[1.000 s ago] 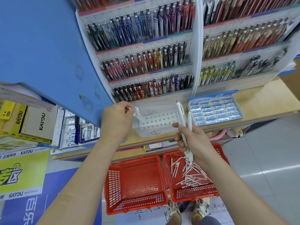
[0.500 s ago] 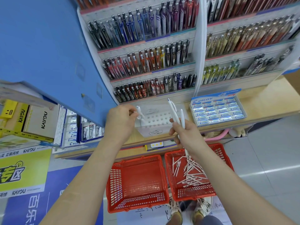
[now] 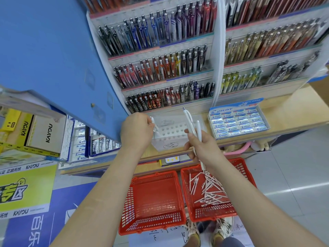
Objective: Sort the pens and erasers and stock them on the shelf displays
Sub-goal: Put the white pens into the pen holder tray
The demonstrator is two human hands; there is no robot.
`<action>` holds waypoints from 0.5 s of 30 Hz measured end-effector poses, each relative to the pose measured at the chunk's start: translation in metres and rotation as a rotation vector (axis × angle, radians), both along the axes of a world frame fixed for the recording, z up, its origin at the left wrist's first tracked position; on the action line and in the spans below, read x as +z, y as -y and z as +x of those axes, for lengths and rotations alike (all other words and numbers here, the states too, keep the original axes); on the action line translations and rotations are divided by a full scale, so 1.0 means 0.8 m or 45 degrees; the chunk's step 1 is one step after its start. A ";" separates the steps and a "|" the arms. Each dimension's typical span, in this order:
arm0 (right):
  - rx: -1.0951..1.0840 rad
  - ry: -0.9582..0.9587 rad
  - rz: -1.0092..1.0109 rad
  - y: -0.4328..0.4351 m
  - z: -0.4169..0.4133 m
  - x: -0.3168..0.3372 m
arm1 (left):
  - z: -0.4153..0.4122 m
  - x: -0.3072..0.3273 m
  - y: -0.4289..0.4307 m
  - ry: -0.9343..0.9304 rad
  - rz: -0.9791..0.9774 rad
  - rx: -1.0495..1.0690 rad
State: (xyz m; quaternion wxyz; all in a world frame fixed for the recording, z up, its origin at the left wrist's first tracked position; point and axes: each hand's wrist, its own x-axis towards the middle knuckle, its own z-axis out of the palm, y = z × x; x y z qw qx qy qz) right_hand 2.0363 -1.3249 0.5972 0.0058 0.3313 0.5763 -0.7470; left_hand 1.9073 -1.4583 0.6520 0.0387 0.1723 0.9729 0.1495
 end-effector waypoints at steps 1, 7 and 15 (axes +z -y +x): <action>0.006 -0.006 -0.015 0.000 0.001 0.002 | -0.001 -0.001 0.000 -0.003 -0.016 -0.007; 0.162 -0.108 -0.090 -0.008 0.016 0.034 | 0.008 0.022 0.002 -0.039 0.029 -0.037; 0.451 -0.196 0.364 -0.008 0.018 0.058 | 0.041 0.067 -0.008 0.751 0.899 0.097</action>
